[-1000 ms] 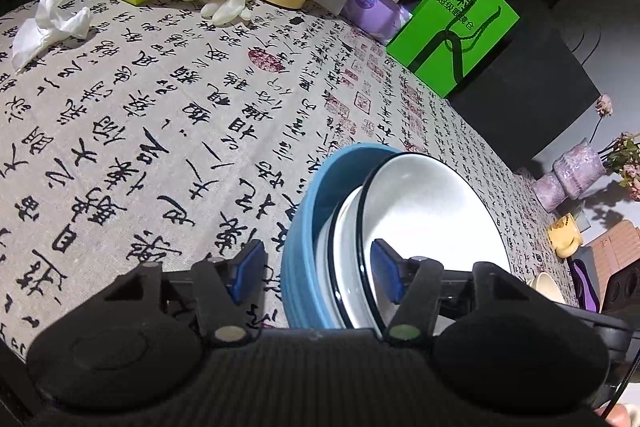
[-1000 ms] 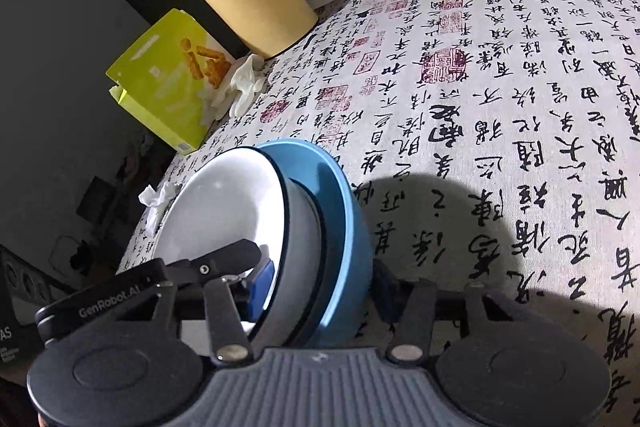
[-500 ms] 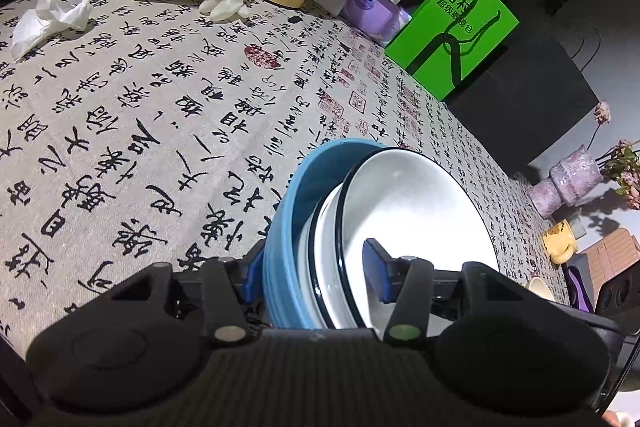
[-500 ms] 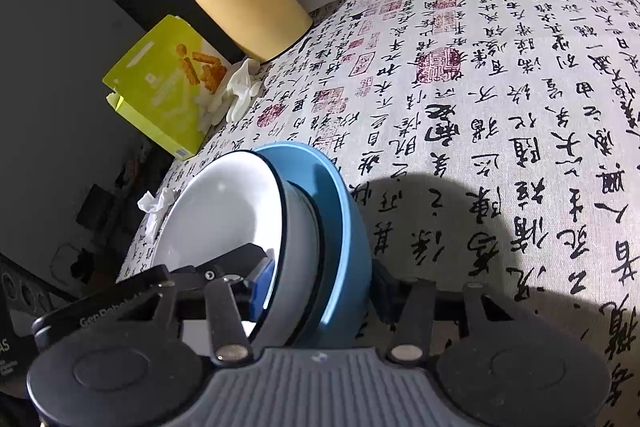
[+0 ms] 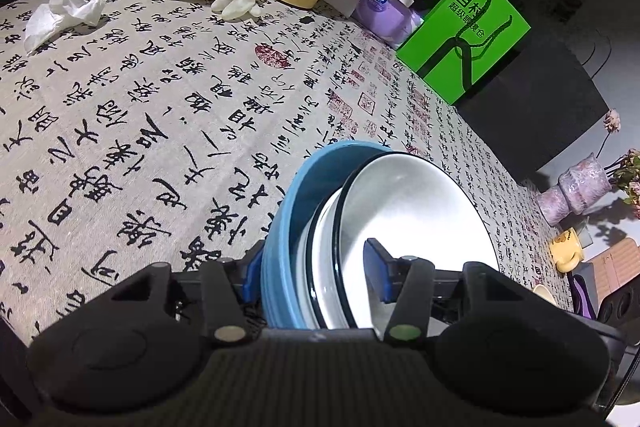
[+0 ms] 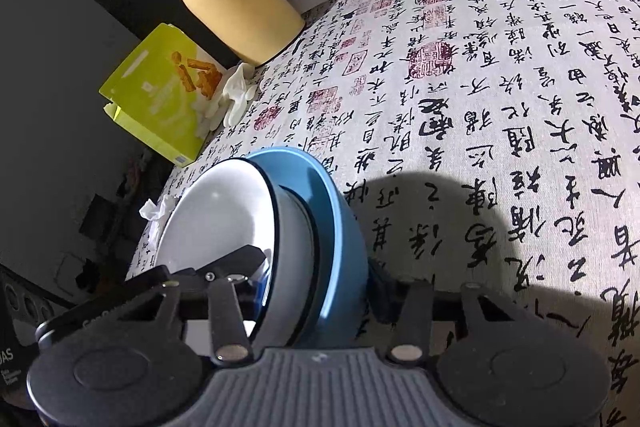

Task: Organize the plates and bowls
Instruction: 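Lift the blue bowl stack with both grippers and carry it toward the cream plates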

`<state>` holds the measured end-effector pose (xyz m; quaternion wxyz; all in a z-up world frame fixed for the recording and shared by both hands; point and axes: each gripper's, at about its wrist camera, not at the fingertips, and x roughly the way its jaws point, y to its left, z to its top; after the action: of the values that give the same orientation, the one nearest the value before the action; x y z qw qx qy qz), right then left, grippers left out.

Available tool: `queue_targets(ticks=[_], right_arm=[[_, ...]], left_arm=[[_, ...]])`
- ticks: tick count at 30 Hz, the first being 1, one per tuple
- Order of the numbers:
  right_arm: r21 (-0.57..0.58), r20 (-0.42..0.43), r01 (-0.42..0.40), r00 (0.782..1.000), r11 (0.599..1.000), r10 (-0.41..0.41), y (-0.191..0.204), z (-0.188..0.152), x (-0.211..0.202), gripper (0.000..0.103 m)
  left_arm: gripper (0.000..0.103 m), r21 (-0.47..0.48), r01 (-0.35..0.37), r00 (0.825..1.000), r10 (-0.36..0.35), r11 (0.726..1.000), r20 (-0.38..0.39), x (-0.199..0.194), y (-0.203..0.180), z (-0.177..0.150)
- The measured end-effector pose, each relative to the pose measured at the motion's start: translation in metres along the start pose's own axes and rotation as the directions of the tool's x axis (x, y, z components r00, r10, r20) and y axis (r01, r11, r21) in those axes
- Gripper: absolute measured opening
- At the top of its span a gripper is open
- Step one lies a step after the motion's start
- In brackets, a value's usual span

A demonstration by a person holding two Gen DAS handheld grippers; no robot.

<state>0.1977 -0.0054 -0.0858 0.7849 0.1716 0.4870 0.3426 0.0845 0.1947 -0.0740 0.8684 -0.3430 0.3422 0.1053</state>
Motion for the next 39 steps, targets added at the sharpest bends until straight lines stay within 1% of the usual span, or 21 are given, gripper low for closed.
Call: queue_targets(ticks=[21,34,39], right_arm=[[0.024,0.025,-0.013,1.0,1.0,0.012,0.0,-0.001,-0.019,0.045],[0.034,0.05,-0.023,0.998,0.999,0.022,-0.006,-0.002,-0.038,0.045],[0.035,0.06,-0.026,0.998,0.999,0.024,-0.01,-0.002,-0.045,0.045]], left_arm=[[0.052,0.02,-0.009,1.0,0.009,1.0,0.014,-0.009,-0.017,-0.001],[0.052,0.025,-0.003,1.0,0.002,1.0,0.021,-0.015,-0.033,-0.005],[0.052,0.03,0.0,1.0,-0.001,1.0,0.025,-0.018,-0.045,-0.009]])
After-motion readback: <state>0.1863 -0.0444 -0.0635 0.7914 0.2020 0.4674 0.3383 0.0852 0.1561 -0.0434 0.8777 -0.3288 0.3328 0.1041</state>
